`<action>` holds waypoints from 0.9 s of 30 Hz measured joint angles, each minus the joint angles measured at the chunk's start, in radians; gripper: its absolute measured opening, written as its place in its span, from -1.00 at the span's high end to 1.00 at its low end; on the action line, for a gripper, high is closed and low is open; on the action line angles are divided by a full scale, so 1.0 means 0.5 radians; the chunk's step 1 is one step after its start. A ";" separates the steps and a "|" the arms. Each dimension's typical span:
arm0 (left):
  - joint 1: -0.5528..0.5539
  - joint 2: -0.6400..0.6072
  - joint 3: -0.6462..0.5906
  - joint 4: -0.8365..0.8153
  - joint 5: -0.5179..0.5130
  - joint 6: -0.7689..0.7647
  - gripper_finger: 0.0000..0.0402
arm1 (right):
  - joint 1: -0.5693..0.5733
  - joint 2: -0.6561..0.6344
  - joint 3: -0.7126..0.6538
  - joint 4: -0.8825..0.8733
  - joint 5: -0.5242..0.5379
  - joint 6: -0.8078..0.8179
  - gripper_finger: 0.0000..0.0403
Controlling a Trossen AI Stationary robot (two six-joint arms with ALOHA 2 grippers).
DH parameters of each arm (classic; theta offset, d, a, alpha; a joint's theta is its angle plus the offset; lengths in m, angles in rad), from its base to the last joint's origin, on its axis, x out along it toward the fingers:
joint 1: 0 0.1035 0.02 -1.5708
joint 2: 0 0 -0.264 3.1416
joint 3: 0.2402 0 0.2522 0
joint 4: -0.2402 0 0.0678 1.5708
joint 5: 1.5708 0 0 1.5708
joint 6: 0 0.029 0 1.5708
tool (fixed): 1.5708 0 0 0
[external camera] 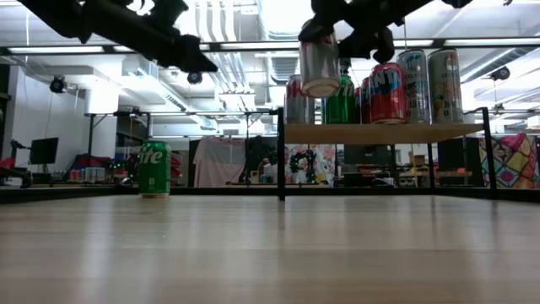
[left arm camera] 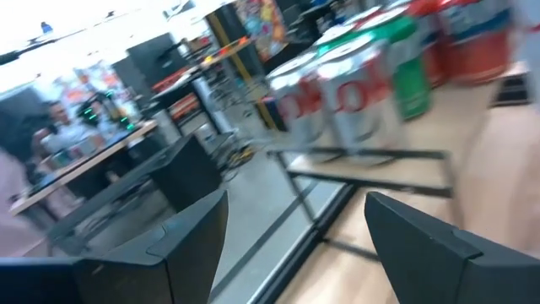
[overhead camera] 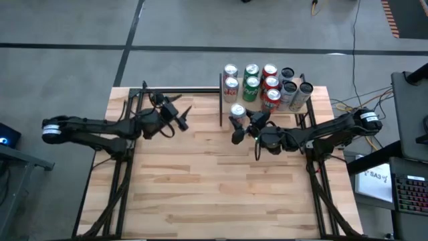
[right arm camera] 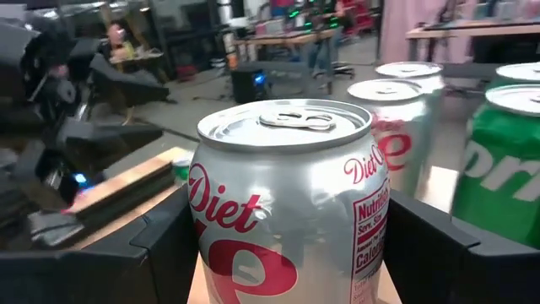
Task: Place canned beverage on shelf
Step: Put the silver soda can on the shelf aligned in front of the other silver soda can
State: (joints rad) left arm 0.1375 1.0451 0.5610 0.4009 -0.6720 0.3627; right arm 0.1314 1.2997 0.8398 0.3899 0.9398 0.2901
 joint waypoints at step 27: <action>0.232 0.005 -0.016 0.020 -0.094 0.264 -0.32 | -0.182 0.526 0.249 0.455 0.327 -0.246 -0.40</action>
State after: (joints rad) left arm 0.2536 1.0478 0.5529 0.4110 -0.7191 0.4948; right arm 0.0402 1.5627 0.9642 0.6173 1.1032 0.1671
